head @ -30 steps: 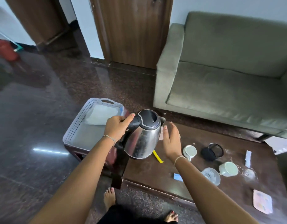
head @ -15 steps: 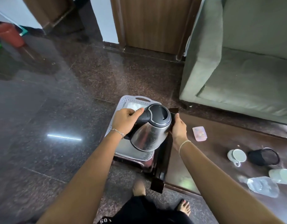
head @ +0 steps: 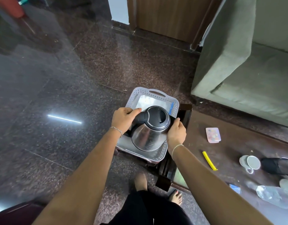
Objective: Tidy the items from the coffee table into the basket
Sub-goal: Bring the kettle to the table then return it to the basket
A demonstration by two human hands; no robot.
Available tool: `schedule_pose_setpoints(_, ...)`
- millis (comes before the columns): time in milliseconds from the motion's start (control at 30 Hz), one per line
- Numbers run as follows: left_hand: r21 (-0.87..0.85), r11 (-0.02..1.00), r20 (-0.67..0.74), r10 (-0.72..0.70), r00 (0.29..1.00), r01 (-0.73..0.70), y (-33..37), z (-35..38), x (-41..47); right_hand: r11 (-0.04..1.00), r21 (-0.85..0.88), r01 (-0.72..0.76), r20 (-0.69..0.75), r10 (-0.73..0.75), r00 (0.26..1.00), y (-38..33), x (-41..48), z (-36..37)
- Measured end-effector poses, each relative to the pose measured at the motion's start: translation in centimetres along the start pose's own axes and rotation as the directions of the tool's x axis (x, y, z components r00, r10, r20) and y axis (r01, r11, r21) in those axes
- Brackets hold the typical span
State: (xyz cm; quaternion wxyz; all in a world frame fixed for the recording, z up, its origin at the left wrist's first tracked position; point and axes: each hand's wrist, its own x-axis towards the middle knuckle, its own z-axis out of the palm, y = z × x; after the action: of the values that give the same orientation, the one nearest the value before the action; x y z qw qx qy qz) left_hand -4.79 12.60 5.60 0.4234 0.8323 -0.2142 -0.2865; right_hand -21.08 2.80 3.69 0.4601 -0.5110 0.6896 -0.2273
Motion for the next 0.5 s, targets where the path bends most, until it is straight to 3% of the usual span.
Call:
schedule_pose_setpoints(300, -0.092, 0.987, 0.073, -0.122, 0.990, 0.128, -3.1, 0.0, 0.9, 0.993, -0.095, 0.069, -0.091, -0.077, 0.993, 2.0, -1.7, 1.8)
schedule_pose_setpoints(500, -0.122, 0.978, 0.103, -0.159, 0.982, 0.171, -4.2, 0.3, 0.6, 0.995, -0.096, 0.027, -0.111, -0.037, 0.993, 3.3, -2.5, 2.2)
